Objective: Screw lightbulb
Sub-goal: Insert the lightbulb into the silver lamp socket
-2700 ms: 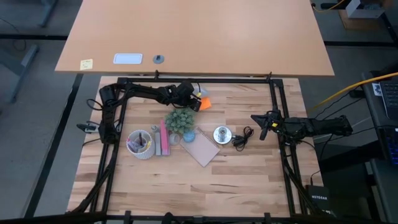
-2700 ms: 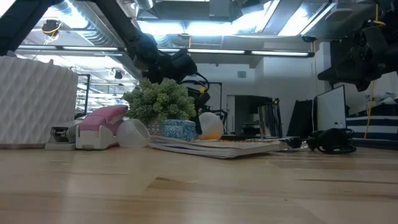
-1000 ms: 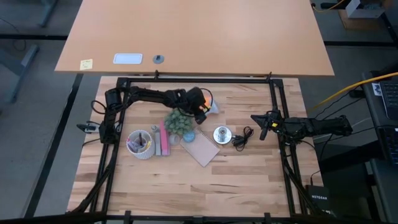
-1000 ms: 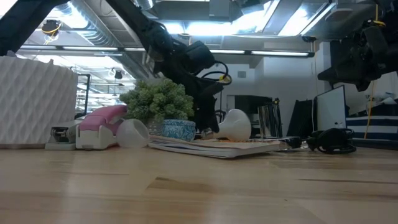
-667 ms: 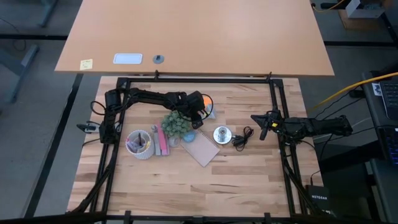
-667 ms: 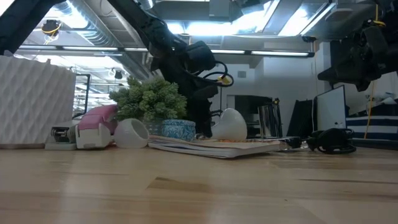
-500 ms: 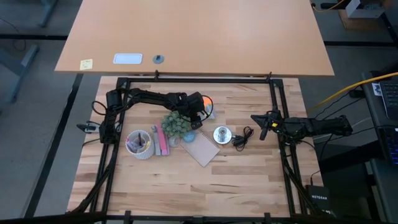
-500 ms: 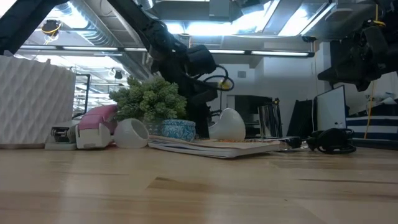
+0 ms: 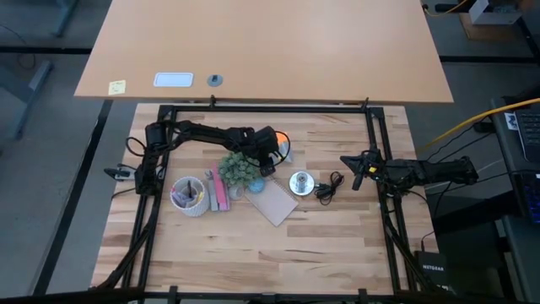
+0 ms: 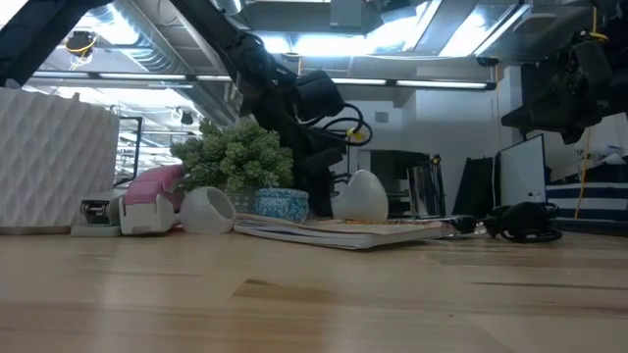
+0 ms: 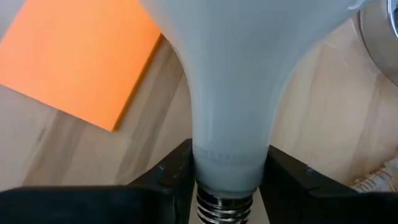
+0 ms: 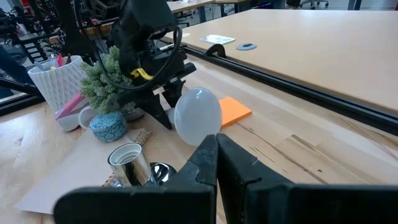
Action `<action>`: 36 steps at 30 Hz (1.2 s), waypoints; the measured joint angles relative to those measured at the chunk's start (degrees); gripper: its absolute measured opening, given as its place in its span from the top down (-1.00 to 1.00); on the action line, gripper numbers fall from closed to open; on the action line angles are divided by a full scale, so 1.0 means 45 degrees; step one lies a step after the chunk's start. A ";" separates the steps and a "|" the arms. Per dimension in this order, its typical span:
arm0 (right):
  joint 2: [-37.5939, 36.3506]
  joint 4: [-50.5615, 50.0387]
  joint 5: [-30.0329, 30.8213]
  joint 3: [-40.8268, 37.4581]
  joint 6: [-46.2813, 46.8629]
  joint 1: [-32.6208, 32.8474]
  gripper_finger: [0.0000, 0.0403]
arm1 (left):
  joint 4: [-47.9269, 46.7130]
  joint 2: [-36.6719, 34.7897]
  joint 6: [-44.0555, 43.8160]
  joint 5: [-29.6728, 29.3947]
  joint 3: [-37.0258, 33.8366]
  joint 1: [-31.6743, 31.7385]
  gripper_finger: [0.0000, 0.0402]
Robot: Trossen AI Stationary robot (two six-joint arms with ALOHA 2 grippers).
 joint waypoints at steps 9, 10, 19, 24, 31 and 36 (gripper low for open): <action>0.0000 0.0005 -0.0010 0.0000 0.0000 0.0005 0.97 | 0.0057 -0.0267 -0.0101 -0.0003 0.0355 -0.0226 0.33; -0.0005 0.0005 -0.0014 0.0000 0.0000 0.0005 0.97 | 0.0058 -0.0271 -0.0129 0.0013 0.0476 -0.0258 0.33; 0.0000 0.0005 -0.0192 0.0000 0.0000 0.0000 0.97 | -0.0030 -0.0294 -0.0185 0.0047 0.2157 -0.0773 0.32; 0.0000 0.0005 -0.0940 0.0000 0.0000 0.0001 0.97 | -0.0044 -0.0306 -0.0690 0.0595 0.3257 -0.1230 0.32; -0.0002 0.0106 -0.1153 0.0000 0.0000 0.0003 0.97 | 0.0084 -0.0321 -0.1005 0.1377 0.4088 -0.2219 0.31; 0.0113 0.0606 -0.1156 0.0000 0.0326 0.0005 0.97 | 0.0270 -0.0321 -0.0708 0.1391 0.4107 -0.2986 0.31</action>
